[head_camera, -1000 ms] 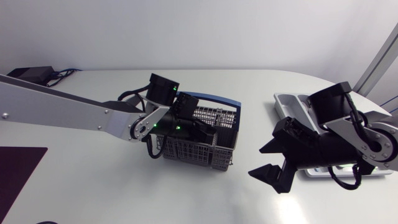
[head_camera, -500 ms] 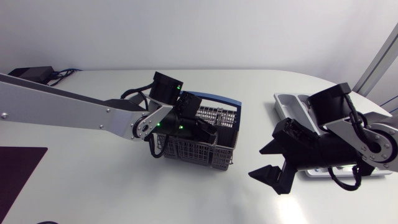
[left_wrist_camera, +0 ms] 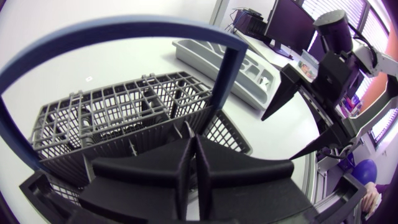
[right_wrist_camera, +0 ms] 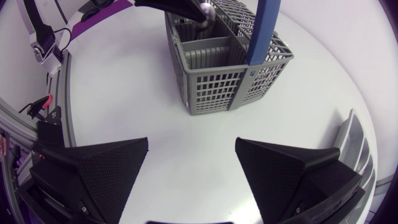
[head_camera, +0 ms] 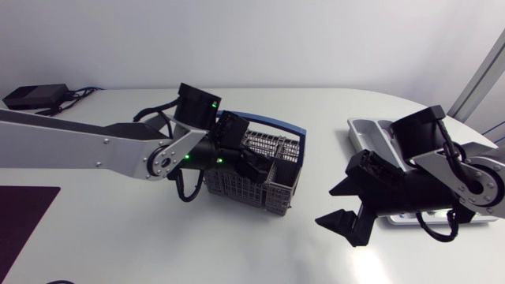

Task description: Sort the cutlery from the basket into the organizer compartments.

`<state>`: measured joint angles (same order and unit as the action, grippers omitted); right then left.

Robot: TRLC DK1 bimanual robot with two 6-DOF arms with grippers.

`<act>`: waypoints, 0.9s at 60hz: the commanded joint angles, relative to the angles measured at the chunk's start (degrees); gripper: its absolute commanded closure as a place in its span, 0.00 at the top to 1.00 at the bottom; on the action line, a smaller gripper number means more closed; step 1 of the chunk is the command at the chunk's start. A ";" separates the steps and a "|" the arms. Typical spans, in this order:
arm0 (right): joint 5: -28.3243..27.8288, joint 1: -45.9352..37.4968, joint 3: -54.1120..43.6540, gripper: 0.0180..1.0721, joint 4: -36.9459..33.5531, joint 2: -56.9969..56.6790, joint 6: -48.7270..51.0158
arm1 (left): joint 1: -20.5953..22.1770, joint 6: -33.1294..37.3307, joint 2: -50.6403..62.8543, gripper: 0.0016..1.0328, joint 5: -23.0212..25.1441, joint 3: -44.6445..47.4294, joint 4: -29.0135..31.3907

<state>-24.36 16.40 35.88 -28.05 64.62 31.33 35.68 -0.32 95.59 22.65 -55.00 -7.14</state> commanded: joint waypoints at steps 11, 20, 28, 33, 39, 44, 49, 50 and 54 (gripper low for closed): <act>-0.25 0.38 -1.07 0.96 0.19 0.16 0.22 | -0.26 1.55 -10.86 0.03 1.34 5.96 -2.36; -0.34 0.38 -0.90 0.96 0.37 -1.43 0.05 | 0.18 1.72 -15.26 0.03 3.01 6.75 -2.88; -0.43 0.38 -0.63 0.96 1.25 -6.35 -0.75 | -0.26 1.11 -17.72 0.03 6.17 4.91 -1.74; -0.69 0.38 -0.55 0.96 1.86 -9.25 -1.36 | -1.32 0.84 -19.13 0.03 9.34 3.32 0.28; -2.27 0.56 -0.02 0.96 1.69 -12.06 -1.71 | -2.02 1.20 -20.62 0.03 13.20 0.69 4.24; -3.85 0.56 0.33 0.96 1.60 -13.82 -1.89 | -2.02 2.25 -21.59 0.03 16.28 -0.37 7.40; -5.70 1.00 0.86 0.96 1.33 -15.49 -2.24 | -2.11 2.43 -21.76 0.03 20.94 -1.07 9.86; -5.96 1.09 1.04 0.96 1.33 -15.67 -2.24 | -2.11 2.43 -21.76 0.03 21.55 -1.25 10.30; -6.23 3.02 1.56 0.96 1.33 -16.54 -2.59 | -2.20 2.51 -21.59 0.03 24.72 -1.77 11.88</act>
<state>-29.85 17.65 36.01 -26.74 49.17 30.00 33.85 1.56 74.39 44.95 -54.78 3.51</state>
